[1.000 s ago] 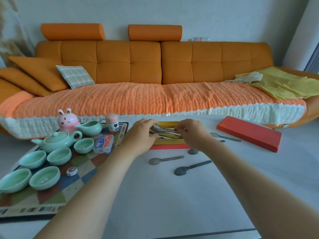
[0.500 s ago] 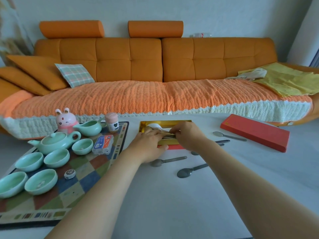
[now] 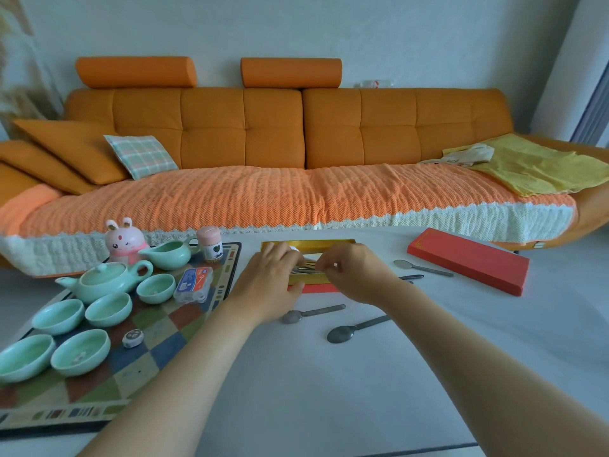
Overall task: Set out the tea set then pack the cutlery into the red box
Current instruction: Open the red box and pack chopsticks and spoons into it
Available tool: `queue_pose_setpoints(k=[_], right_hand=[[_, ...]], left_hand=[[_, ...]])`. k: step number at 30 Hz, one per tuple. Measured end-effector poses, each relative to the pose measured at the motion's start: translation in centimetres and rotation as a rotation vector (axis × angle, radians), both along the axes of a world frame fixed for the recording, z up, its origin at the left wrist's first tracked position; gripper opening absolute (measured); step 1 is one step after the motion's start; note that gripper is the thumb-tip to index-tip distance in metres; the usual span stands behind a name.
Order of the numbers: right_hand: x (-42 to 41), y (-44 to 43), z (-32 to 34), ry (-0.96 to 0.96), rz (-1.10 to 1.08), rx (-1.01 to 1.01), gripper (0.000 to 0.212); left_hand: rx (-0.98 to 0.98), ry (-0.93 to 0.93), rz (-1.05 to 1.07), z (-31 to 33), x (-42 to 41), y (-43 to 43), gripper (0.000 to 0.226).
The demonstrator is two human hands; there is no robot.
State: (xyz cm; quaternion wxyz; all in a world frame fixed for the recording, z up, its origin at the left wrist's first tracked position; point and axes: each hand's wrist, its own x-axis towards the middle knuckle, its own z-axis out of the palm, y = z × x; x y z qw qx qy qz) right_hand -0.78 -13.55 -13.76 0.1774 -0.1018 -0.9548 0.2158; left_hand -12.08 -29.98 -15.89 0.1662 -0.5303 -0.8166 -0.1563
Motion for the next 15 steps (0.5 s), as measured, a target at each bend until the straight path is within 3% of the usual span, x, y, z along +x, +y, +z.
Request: queue_pose_setpoints(k=[4,8,11,15], right_hand=[[1.1,-1.0,-0.4,-0.173,0.057,0.123,0.032],[1.9,-1.5,-1.1,-0.318,0.088,0.214,0.026],[2.1,-1.7,-1.4,-0.337,0.085,0.181,0.022],[2.2,-1.8,-1.4,-0.334,0.063,0.133,0.016]], left_hand=[[-0.005,-0.072,-0.012,0.1,1.1,-1.0,0.021],[-0.196,-0.198,0.020,-0.7,1.7,-2.1,0.031],[-0.233,-0.251,0.022,-1.0,1.8,-2.8,0.036],[-0.221,-0.297,0.000,-0.7,1.9,-3.1,0.027]])
